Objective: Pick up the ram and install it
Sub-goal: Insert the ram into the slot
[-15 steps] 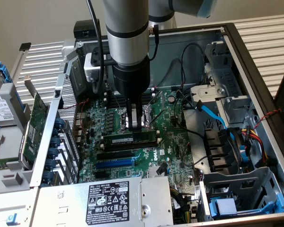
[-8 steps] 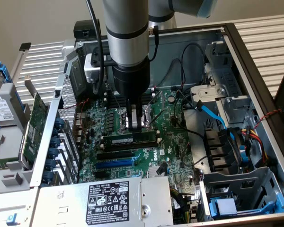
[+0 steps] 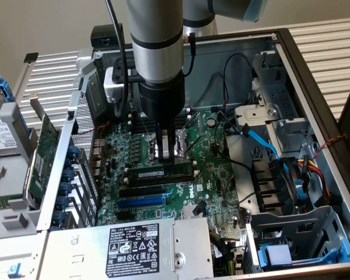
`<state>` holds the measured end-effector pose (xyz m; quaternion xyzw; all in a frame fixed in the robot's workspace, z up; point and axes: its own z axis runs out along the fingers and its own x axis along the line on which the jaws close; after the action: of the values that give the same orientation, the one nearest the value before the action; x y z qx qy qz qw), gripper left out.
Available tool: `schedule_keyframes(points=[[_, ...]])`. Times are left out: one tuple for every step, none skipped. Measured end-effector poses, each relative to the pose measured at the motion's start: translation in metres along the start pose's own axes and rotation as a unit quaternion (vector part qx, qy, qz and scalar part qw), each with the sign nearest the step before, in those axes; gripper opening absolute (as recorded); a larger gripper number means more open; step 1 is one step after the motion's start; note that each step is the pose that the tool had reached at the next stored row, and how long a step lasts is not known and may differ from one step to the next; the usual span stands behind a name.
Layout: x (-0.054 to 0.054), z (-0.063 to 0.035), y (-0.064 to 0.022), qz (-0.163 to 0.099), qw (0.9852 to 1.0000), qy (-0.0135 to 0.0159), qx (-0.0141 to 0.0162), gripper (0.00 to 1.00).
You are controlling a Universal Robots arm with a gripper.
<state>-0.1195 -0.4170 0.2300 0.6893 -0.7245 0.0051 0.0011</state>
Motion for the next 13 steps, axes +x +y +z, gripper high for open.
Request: schedule_keyframes(points=[[0.0,0.0003,0.0,0.0,1.0,0.0,0.0,0.12],[0.0,0.0007,0.0,0.0,1.0,0.0,0.0,0.12],[0.0,0.001,0.0,0.0,1.0,0.0,0.0,0.12],[0.0,0.0014,0.0,0.0,1.0,0.0,0.0,0.12],[0.0,0.0016,0.0001,0.0,1.0,0.0,-0.0001,0.13],[0.0,0.0016,0.0001,0.0,1.0,0.0001,-0.0001,0.13],[0.0,0.0017,0.0001,0.0,1.0,0.0001,-0.0001,0.13],[0.0,0.0017,0.0003,0.0,1.0,0.0001,-0.0004,0.2],[0.0,0.0017,0.0007,0.0,1.0,0.0,-0.0007,0.2],[0.0,0.0014,0.0012,0.0,1.0,0.0,-0.0009,0.2],[0.0001,0.0007,0.0016,0.0,1.0,0.0001,-0.0011,0.2],[0.0001,-0.0002,0.0022,0.0,1.0,0.0001,-0.0012,0.2],[0.0001,-0.0012,0.0026,0.0,1.0,0.0,-0.0012,0.2]])
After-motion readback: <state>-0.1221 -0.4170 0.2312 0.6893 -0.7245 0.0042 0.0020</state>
